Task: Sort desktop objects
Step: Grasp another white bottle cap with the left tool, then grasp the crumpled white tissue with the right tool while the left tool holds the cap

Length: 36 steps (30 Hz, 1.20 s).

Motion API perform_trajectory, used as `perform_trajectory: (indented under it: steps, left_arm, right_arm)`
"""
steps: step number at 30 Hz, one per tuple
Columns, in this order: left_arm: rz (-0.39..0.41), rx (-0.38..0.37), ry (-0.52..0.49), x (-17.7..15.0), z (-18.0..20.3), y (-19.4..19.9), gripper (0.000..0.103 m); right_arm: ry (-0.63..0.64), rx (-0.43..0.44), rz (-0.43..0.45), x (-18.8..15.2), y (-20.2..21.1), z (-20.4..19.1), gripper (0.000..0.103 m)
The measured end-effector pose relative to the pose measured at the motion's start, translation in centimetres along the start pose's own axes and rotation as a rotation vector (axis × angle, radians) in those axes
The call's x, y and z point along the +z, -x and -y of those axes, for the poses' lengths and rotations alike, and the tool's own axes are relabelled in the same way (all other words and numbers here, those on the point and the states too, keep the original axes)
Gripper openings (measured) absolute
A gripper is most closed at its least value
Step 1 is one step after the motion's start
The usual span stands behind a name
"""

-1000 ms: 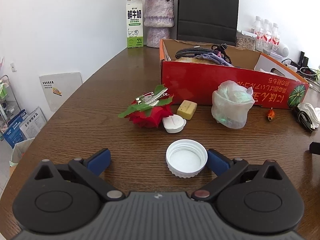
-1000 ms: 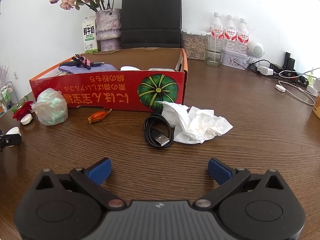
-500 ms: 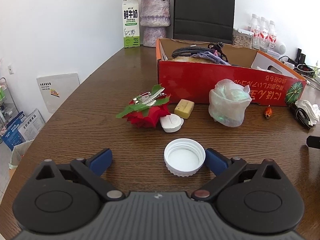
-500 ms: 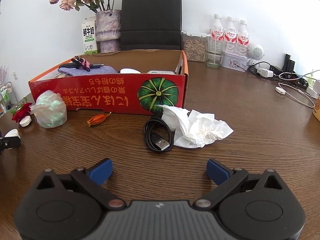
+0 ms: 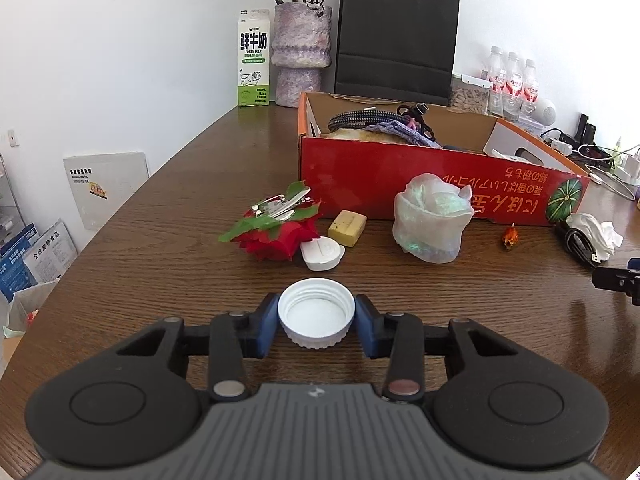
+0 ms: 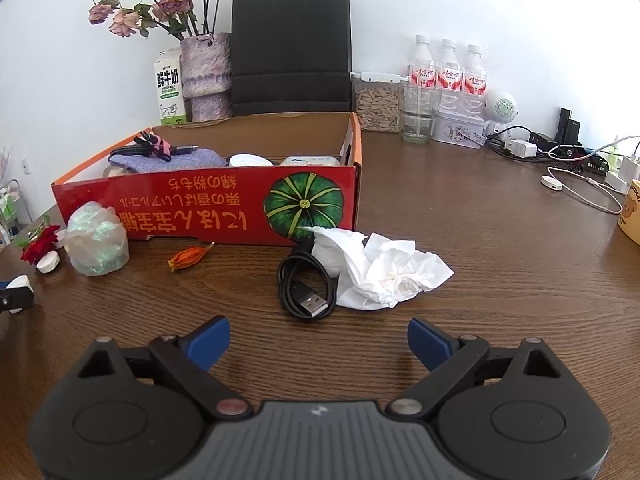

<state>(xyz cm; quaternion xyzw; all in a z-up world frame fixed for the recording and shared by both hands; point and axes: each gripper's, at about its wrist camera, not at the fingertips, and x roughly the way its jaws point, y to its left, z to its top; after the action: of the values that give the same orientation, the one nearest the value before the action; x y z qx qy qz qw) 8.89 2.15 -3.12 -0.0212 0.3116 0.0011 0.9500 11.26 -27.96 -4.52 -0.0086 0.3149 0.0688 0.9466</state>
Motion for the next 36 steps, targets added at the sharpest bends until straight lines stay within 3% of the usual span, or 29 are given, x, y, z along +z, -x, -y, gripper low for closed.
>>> perform_trajectory:
  steps: [12,20,25,27,36]
  left_arm:
    - [0.064,0.002,0.022,1.6,0.2,1.1,0.04]
    - [0.06,0.005,0.025,1.6,0.2,1.0,0.04]
    - [0.059,0.008,0.027,1.6,0.1,0.9,0.04]
    - [0.056,0.01,0.03,1.6,0.1,0.8,0.04]
    - [0.055,0.013,0.044,1.5,0.0,0.6,0.04]
  right_arm:
    - [0.002,-0.055,0.063,2.5,0.4,1.5,0.09]
    - [-0.063,-0.083,0.017,3.7,-2.4,3.5,0.084]
    - [-0.119,-0.046,-0.022,3.6,-3.7,4.5,0.068]
    - [-0.124,-0.04,-0.028,3.5,-3.7,4.6,0.047]
    - [-0.106,-0.031,0.016,3.0,-2.4,4.1,0.017]
